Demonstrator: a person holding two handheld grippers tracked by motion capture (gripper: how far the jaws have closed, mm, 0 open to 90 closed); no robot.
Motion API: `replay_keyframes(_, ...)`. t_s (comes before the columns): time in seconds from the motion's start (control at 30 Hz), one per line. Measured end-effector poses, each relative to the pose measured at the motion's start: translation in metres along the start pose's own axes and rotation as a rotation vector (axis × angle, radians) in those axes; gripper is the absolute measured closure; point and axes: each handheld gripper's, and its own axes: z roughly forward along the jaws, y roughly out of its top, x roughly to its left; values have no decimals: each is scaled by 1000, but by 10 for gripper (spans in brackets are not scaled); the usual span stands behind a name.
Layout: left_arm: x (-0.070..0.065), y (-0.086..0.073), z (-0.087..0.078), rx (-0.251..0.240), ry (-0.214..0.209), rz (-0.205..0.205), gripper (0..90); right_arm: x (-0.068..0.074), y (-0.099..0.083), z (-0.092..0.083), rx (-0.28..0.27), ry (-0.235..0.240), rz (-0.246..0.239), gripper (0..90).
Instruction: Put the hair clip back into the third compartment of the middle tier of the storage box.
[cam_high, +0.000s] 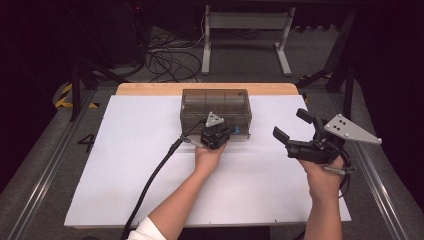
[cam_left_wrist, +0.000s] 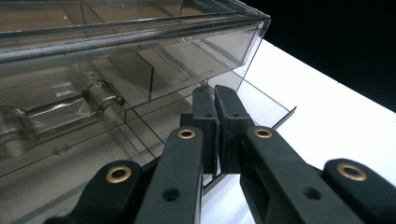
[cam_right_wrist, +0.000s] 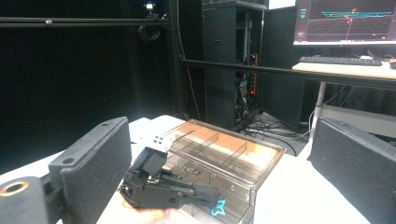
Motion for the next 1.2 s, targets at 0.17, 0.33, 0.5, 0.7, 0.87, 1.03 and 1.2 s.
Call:
replay_keyframes(0.17,2,0,1,13,5,-4,879,0,0,1,1,1,-1,60)
replay_keyframes(0.33,3,0,1,15,0,-8,876,0,0,0,2,0,-1,60)
replay_keyframes(0.5,3,0,1,13,-4,-7,879,0,0,0,0,-2,-1,60)
replay_keyframes(0.7,2,2,-2,12,-6,2,849,0,0,0,0,0,0,60)
replay_keyframes(0.87,0,6,-7,-3,-18,15,832,0,0,0,1,-2,-2,60)
replay_keyframes(1.03,-2,8,-11,-6,-12,59,808,1,0,1,3,-2,-1,60)
replay_keyframes(1.2,-2,11,-16,-12,-6,76,768,1,0,1,2,-3,0,60)
